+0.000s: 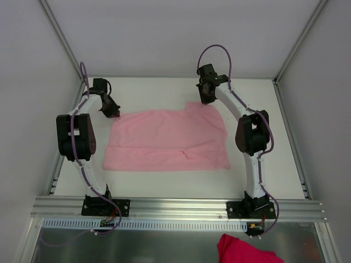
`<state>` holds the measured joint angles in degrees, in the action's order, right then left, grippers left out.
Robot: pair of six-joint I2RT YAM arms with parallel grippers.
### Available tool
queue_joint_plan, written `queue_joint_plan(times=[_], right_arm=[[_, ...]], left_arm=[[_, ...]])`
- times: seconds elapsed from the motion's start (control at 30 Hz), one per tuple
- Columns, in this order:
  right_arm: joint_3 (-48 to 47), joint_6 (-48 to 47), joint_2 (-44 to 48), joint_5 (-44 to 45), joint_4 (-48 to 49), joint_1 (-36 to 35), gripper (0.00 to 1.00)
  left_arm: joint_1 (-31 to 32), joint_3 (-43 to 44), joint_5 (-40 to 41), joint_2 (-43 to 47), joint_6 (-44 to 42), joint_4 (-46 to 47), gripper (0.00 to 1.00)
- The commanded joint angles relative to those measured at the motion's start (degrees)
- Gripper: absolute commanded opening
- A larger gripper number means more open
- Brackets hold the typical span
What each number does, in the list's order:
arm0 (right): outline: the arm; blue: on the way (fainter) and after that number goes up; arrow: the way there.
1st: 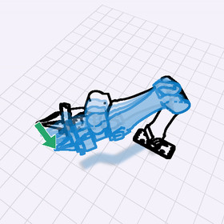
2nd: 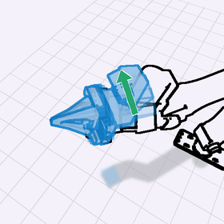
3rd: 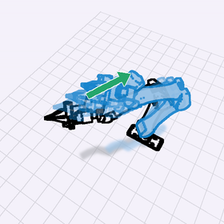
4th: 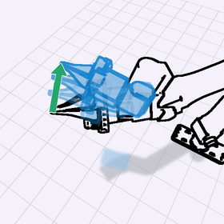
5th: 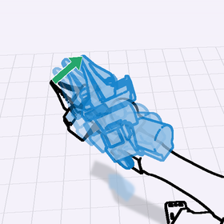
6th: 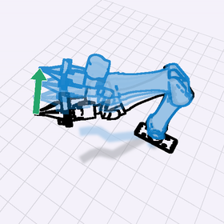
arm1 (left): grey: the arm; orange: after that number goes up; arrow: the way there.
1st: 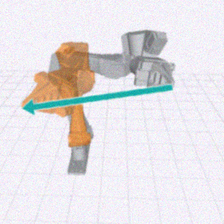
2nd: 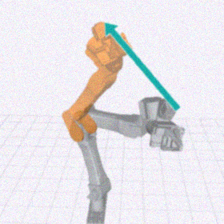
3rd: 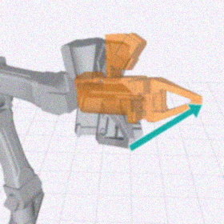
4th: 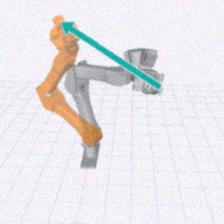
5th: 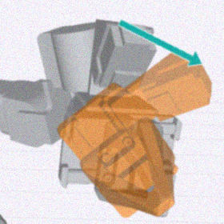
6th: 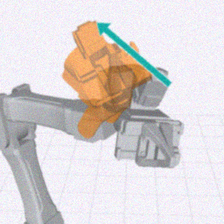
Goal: Fold and stack the t-shirts
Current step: Grap the side of the flattened tshirt furthest away from the robot with both arms, then fold the other side of the tshirt into a rectangle
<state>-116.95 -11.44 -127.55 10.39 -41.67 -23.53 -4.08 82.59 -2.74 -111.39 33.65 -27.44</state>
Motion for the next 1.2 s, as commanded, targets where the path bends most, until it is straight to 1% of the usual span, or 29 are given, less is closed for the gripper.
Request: queue_joint_plan(times=[0.0, 0.07, 0.2, 0.23, 0.33, 0.37, 0.4, 0.47, 0.6, 0.77, 0.93, 1.17], right_arm=[[1.63, 0.8, 6.86, 3.05, -3.94, -0.81, 0.01], [2.86, 1.07, 7.92, 4.63, -4.56, -1.78, 0.01], [3.21, -0.16, 8.54, 8.67, -9.11, -3.98, 0.01], [3.65, -0.42, 8.98, 10.85, -9.83, -4.94, 0.01], [7.95, 0.1, 11.34, 12.98, -10.63, -5.82, 0.01], [9.79, 1.24, 12.31, 12.9, -9.58, -5.91, 0.01], [13.9, 2.03, 13.45, 12.64, -8.7, -5.91, 0.01], [18.92, 3.96, 16.71, 11.59, -6.94, -5.56, 0.01], [22.71, 5.55, 19.35, 12.8, -7.55, -5.21, 0.01], [25.97, 6.08, 22.42, 14.13, -8.16, -4.77, 0.01], [27.12, 5.47, 22.96, 14.22, -9.3, -4.51, 0.01], [30.19, 7.57, 25.76, 11.94, -10.63, -4.6, 0.01]], left_arm=[[0.47, -1.98, -0.16, 5.39, 0.19, -1.12, 0.0], [0.47, -3.04, 0.72, 7.14, 0.36, -1.39, 0.0], [0.47, -4.62, 2.04, 9.26, -0.25, -1.91, 0.0], [0.47, -4.8, 2.39, 9.96, -0.51, -2.26, 0.0], [0.47, -5.85, 2.48, 10.93, -0.78, -2.36, 0.0], [0.47, -6.38, 2.39, 11.46, -0.78, -2.35, 0.0], [0.47, -6.47, 2.39, 11.72, -0.78, -2.27, 0.0], [0.38, -6.74, 4.23, 12.34, -0.52, -2.97, 0.0], [0.3, -8.14, 4.5, 14.36, -0.25, -3.41, 0.0], [0.38, -9.99, 4.68, 15.24, -0.25, -4.46, 0.0], [0.38, -12.09, 4.85, 17.17, -0.43, -4.81, 0.0], [0.3, -14.03, 5.99, 19.19, -0.95, -5.52, 0.0]])
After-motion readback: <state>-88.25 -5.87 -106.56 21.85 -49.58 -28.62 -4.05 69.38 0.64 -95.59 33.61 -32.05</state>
